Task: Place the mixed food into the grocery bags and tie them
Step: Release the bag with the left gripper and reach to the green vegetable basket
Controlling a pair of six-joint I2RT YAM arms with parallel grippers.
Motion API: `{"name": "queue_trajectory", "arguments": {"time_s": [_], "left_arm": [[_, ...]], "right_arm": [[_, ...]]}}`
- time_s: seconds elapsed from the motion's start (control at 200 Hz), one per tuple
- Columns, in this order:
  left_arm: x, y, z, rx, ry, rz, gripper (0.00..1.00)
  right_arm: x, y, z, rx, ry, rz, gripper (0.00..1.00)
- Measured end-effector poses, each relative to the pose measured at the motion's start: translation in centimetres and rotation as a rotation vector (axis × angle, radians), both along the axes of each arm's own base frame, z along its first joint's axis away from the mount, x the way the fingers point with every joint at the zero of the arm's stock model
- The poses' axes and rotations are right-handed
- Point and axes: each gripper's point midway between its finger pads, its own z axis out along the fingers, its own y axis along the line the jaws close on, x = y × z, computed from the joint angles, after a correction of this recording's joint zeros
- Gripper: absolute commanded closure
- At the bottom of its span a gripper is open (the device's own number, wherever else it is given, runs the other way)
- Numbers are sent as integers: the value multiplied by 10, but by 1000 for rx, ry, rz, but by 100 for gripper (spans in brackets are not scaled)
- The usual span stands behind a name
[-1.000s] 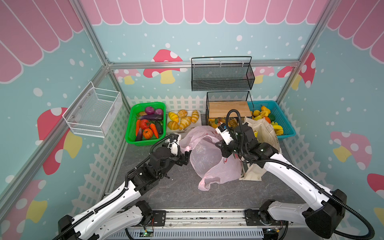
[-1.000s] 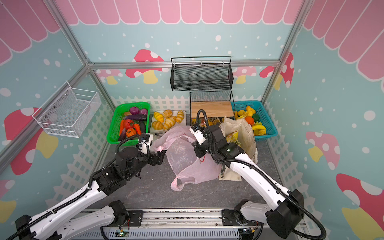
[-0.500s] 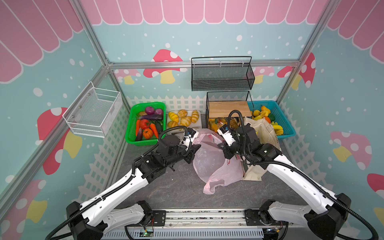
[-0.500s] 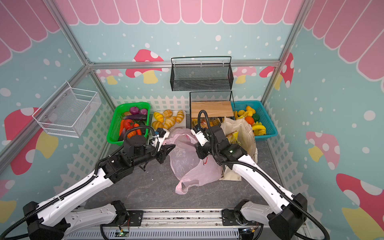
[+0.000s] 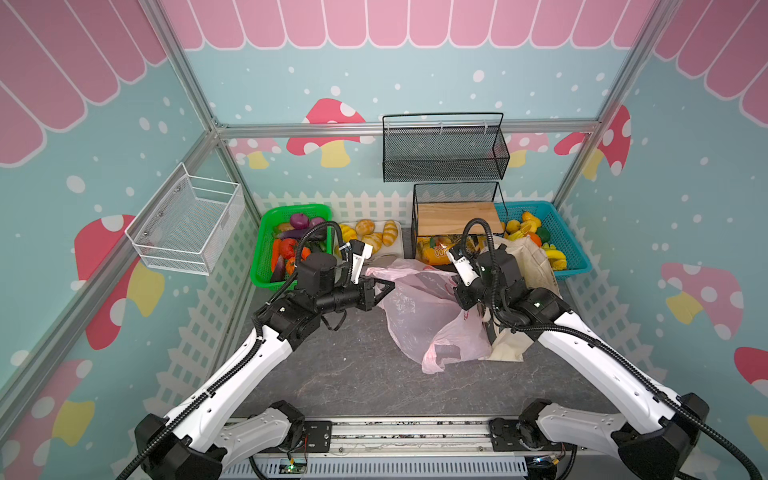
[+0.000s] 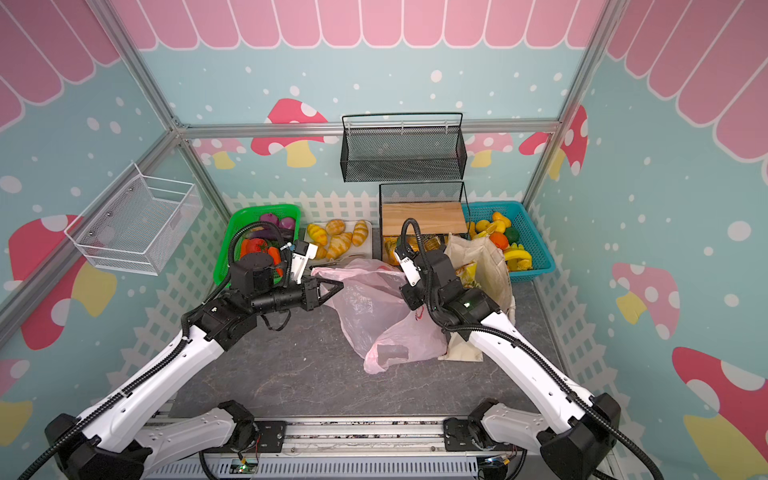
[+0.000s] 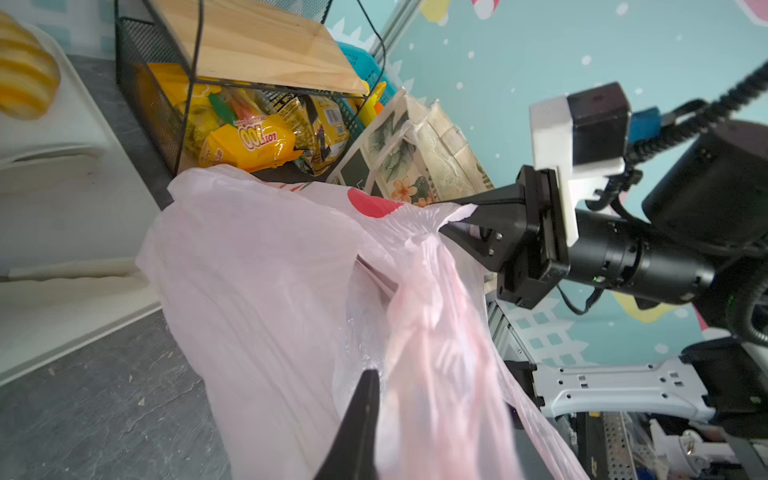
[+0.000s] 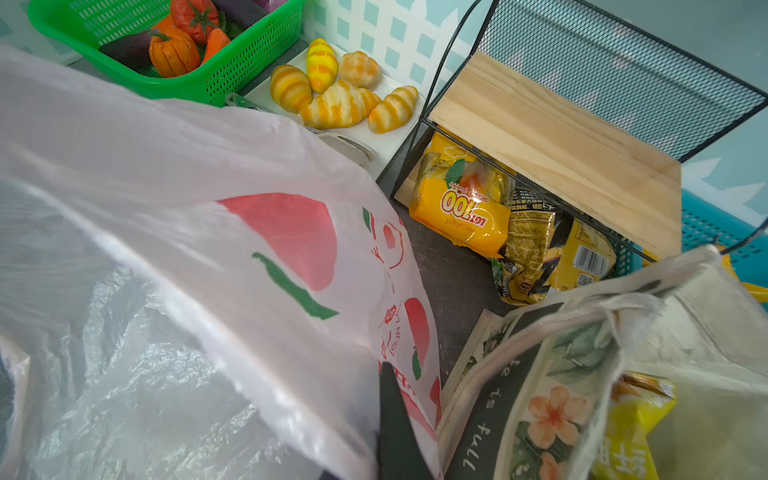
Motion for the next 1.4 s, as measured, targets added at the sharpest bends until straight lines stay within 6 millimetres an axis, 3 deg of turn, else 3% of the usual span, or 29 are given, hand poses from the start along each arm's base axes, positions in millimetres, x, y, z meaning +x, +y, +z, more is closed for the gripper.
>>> {"name": "queue_trajectory", "arguments": {"time_s": [0.165,0.275,0.385,0.615,0.781,0.936,1.061,1.271,1.401], "left_arm": [[23,29,-22,22,85,76,28],[18,35,-25,31,95,45,11],[7,41,-23,43,81,14,1],[-7,71,15,12,-63,51,1],[23,119,13,15,-33,275,8],[81,183,-17,197,66,615,9],[128,226,-51,380,154,777,9],[184,293,-135,640,367,881,3],[210,320,-181,740,461,881,1]], "right_arm": [[20,11,-18,112,70,-5,100],[27,18,-26,217,109,5,100],[33,29,-28,306,136,31,100],[42,30,-33,405,158,46,100],[45,31,-29,429,140,63,100],[42,32,-32,430,133,82,100],[41,32,-32,420,119,98,100],[41,27,-29,409,84,118,100],[40,26,-32,414,87,134,100]]}}
